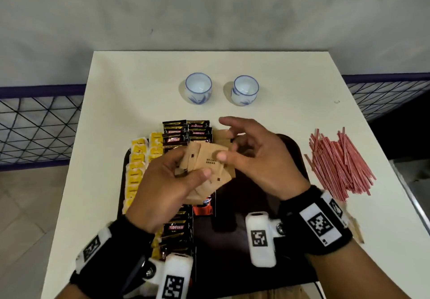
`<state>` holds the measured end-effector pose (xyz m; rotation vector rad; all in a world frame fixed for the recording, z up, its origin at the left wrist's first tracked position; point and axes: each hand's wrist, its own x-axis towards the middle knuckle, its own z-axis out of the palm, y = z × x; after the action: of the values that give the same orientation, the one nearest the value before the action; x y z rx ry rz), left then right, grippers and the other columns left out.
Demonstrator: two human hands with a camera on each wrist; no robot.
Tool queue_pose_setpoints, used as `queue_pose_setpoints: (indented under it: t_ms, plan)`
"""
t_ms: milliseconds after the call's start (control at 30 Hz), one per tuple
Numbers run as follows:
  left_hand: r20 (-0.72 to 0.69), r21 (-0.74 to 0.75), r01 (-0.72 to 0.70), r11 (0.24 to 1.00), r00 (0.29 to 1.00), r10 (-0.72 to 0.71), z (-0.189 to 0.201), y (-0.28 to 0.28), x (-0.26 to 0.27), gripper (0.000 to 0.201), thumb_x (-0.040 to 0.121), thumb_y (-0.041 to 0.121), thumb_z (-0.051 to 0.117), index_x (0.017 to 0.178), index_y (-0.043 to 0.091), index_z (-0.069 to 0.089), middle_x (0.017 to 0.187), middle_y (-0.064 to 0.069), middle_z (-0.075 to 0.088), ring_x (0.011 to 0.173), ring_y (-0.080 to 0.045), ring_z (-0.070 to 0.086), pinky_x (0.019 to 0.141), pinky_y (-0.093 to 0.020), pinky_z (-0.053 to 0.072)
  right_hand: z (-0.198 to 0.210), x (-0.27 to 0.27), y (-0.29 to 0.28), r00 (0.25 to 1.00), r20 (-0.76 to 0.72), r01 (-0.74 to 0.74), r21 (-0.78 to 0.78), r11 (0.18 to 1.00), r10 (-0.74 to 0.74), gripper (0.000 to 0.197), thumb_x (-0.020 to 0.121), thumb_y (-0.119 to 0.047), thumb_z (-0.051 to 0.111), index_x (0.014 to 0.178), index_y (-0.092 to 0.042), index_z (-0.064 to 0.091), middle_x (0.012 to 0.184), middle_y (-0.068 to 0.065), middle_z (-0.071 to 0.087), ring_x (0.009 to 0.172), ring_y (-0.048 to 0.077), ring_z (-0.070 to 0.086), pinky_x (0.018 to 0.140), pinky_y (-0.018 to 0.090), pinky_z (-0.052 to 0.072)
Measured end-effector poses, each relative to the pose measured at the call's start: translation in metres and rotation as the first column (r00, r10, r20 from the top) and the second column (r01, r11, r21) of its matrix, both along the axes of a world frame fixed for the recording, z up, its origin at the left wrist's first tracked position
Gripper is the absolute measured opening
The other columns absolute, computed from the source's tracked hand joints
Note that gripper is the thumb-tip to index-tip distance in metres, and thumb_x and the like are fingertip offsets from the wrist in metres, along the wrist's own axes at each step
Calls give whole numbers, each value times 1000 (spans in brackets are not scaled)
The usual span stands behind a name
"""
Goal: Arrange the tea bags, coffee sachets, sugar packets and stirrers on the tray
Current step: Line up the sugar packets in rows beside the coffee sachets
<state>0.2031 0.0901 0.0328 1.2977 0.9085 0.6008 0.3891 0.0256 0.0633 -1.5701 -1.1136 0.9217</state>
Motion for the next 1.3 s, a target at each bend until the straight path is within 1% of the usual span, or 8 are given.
queue_pose_setpoints:
  t_ms: [67,133,333,533,667,933,1100,1300]
  plan:
    - [16,-3,13,1000,1000,-13,1,-3,5,29,82,10,80,104,28,76,100,0,78,94,-19,74,88,-48,58,-3,0,5,1000,5,3,-44,999,-2,44,73,-7,84,110,-24,69,100,9,67,82,26,64,78,38,56]
    - [36,-8,22,1000,999,-21,3,-5,8,29,83,7,77,107,22,74,101,-1,78,95,-20,74,89,-46,58,-7,2,5,999,8,52,-79,996,-51,32,71,-9,85,98,-18,70,93,7,71,85,27,68,80,43,56]
    - [72,-60,95,994,993,-91,1,-4,9,40,76,13,75,115,18,69,107,-3,77,101,-21,73,86,-39,60,-13,12,3,990,-38,132,-121,984,-138,11,78,-5,80,81,-8,70,76,4,70,57,3,59,58,17,46]
    - [40,-86,52,995,998,-49,-6,-1,3,37,81,1,75,113,18,71,104,-4,78,96,-23,74,84,-44,61,-12,28,6,969,-149,184,-90,979,-196,11,86,1,71,83,-6,63,65,11,64,47,16,56,40,23,38]
    - [27,-99,-2,995,1000,5,-8,5,-16,41,75,8,80,115,17,71,106,-6,77,98,-26,74,85,-48,59,-20,55,1,967,-133,200,-121,972,-215,11,88,7,66,84,-4,64,69,21,62,51,20,58,43,24,44]
    - [14,-118,-72,990,997,74,-15,2,-34,43,72,12,76,114,18,71,104,-6,78,95,-26,74,76,-38,62,-61,53,0,999,-10,25,-397,918,-31,17,92,8,59,84,-4,68,64,17,65,55,22,60,50,24,51]
    - [2,-144,-47,988,999,48,-19,-5,-36,42,76,9,75,116,19,71,106,-4,77,96,-24,74,74,-35,61,-67,44,11,1000,5,-16,-421,907,20,13,90,9,62,84,-2,66,57,7,62,50,13,60,47,21,50]
    - [11,-155,-37,987,999,39,-19,-12,-36,41,72,13,74,113,18,71,103,-5,78,94,-24,75,75,-33,62,-69,37,20,1000,13,-13,-406,914,20,12,89,8,64,82,-3,64,60,11,62,49,12,59,46,22,50]
